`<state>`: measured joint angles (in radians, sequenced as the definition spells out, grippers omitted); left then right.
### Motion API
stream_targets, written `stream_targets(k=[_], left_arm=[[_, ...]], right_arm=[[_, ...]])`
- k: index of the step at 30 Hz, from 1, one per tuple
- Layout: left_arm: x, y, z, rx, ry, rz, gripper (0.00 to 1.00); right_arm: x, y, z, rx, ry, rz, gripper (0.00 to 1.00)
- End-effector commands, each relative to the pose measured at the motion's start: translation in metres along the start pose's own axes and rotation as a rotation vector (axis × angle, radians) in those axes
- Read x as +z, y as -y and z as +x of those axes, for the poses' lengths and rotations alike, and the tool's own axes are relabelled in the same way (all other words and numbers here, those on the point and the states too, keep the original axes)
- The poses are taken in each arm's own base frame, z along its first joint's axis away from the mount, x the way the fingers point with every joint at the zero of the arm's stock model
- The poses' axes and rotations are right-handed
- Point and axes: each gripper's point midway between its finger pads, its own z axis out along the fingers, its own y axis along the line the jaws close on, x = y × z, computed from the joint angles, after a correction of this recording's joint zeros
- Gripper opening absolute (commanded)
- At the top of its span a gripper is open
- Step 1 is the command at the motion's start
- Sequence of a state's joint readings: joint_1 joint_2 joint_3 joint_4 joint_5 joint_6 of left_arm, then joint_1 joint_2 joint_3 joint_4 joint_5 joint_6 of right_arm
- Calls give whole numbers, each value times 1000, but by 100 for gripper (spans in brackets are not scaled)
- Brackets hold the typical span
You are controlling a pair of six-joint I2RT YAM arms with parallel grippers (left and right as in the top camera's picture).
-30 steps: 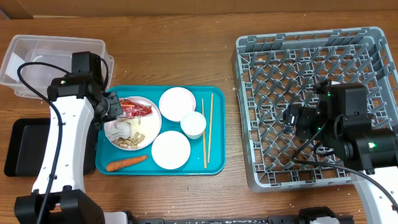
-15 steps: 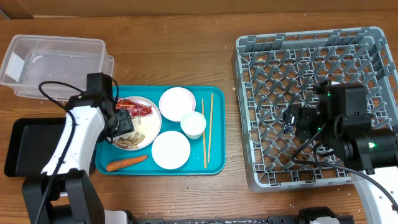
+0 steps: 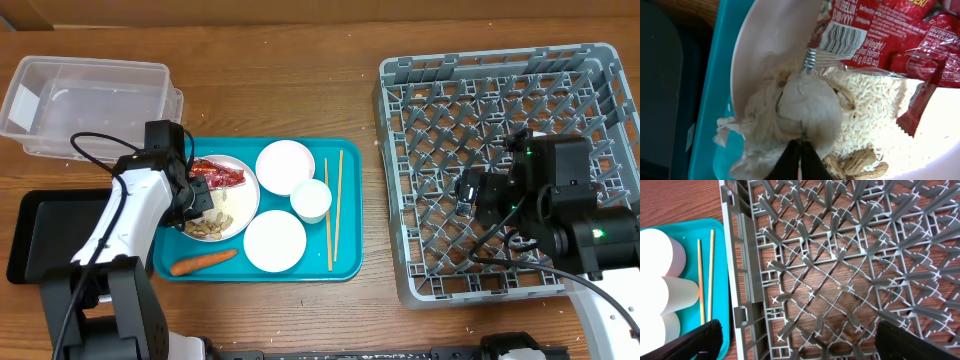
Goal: Sort waste into correct bins and load items into the dishwasher
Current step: 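Lift the tissue with the left gripper and drop it into the clear bin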
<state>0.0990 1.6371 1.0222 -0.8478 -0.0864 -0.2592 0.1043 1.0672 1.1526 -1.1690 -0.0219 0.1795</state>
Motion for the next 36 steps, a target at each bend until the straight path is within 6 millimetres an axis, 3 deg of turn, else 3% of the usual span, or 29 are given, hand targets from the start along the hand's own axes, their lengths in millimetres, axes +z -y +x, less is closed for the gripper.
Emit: stream_targets(k=[1,5,14,21,25,30,36], left_arm=[[3,0,2,-1,-12,-2,4],[-9,1,-3,-2,0,2,4],[-83,0,-24,-10,93,27,4],[-112,-1,-35,-20,176,47,4],[-137,-7,-62,-46,292,35,4],[-173,-19,-113,-105,509,36,4],[-176,-40,-153,-183,629,36,4]], right_arm=[[-9,-1,-9,2,38,-5,100],[-9,-1,-8,2,35,-3,100],[-9,-1,-8,2,35,-3,100],[-9,-1,-8,2,35,-3,100],[-9,-1,-8,2,35,-3,100],[-9,0,-7,3,32,-3,100],[-9,0,-4,3,20,0,100]])
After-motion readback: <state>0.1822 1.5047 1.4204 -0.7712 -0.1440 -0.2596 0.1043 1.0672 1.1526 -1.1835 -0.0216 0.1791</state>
